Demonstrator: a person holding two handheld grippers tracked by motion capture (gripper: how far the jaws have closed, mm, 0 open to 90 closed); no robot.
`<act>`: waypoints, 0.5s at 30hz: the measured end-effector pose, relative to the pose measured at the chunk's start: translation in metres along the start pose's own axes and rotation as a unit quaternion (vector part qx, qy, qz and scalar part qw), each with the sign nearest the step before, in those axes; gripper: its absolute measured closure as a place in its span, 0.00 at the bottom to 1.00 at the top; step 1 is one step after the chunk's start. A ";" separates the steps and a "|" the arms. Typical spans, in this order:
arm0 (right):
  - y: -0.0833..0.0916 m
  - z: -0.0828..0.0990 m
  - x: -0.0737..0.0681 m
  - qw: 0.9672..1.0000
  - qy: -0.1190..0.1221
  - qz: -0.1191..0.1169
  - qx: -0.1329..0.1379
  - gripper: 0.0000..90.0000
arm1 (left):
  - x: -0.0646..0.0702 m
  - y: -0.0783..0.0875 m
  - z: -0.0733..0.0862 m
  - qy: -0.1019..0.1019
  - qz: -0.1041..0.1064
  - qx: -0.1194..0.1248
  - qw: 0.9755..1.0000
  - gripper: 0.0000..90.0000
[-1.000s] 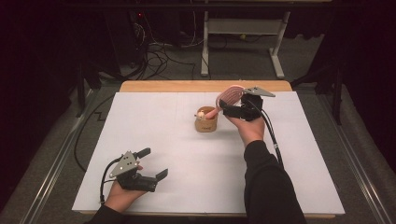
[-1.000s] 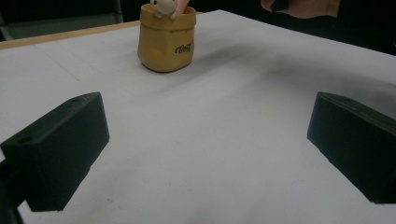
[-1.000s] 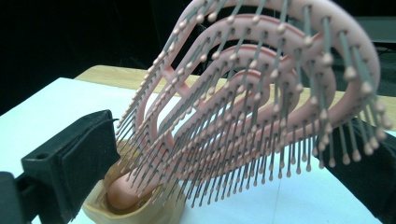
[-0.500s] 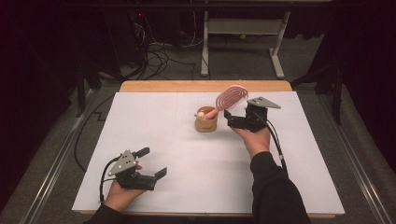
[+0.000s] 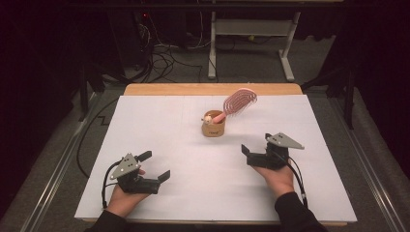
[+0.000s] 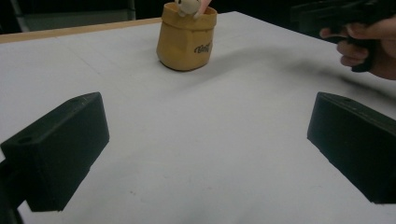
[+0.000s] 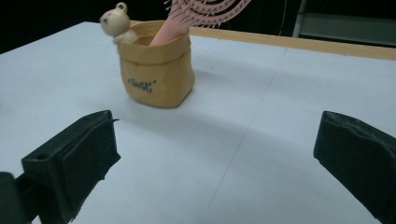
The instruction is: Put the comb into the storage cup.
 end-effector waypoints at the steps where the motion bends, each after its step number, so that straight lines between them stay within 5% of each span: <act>1: 0.006 0.004 -0.001 1.000 0.002 -0.002 0.003 0.00 | -0.001 0.000 0.000 0.002 -0.003 0.001 1.000 0.00; 15: 0.095 0.049 0.010 0.998 -0.010 0.009 0.060 0.00 | 0.001 0.001 0.001 -0.007 -0.013 -0.004 1.000 0.00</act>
Point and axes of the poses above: each handheld gripper's, and its own axes: y roughly backward along the jaws, z roughly out of its underside, x roughly to its right, the point moved 1 cm from there along -y, roughly forward along the jaws, and after that the axes turned 1 degree about -x, right-handed, at the moved point
